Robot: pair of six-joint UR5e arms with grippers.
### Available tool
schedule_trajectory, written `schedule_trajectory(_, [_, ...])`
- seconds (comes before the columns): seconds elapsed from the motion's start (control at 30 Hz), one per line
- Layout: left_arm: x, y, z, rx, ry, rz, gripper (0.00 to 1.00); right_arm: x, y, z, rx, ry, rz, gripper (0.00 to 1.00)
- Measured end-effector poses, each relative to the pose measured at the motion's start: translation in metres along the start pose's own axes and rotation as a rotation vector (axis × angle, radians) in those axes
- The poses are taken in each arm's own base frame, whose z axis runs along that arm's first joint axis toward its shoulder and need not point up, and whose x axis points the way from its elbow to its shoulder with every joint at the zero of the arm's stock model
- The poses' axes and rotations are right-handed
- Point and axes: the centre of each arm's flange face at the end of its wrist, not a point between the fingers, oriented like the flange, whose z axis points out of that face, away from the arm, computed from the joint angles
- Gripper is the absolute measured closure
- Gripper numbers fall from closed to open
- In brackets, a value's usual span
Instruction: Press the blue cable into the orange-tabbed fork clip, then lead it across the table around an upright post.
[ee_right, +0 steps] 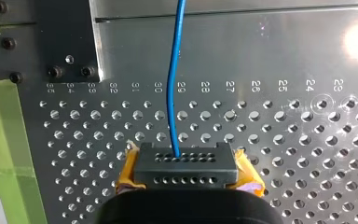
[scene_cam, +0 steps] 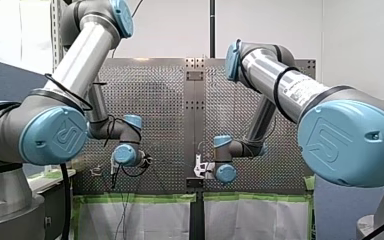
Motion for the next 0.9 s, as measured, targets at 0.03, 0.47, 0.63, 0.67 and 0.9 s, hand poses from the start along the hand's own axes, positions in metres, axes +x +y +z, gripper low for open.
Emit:
schedule_trajectory(0.03, [-0.001,-0.002,0.001,0.0,-0.005,-0.005,0.0,0.0,0.0,0.0,0.0,-0.001,0.0,1.0])
schedule_trajectory(0.47, [-0.022,-0.024,0.021,-0.003,-0.069,-0.069,0.0,0.002,0.004,0.002,-0.007,-0.009,0.0,1.0])
schedule_trajectory(0.63, [-0.008,-0.024,0.023,-0.018,-0.044,-0.068,0.0,0.004,0.005,0.004,-0.009,-0.014,0.0,1.0])
schedule_trajectory(0.67, [-0.006,-0.024,0.024,-0.02,-0.04,-0.065,0.0,0.004,0.006,0.004,-0.009,-0.015,0.0,1.0])
schedule_trajectory(0.9, [0.015,-0.029,0.034,-0.044,-0.026,-0.044,0.0,0.003,0.006,0.003,-0.011,-0.028,-0.002,1.0])
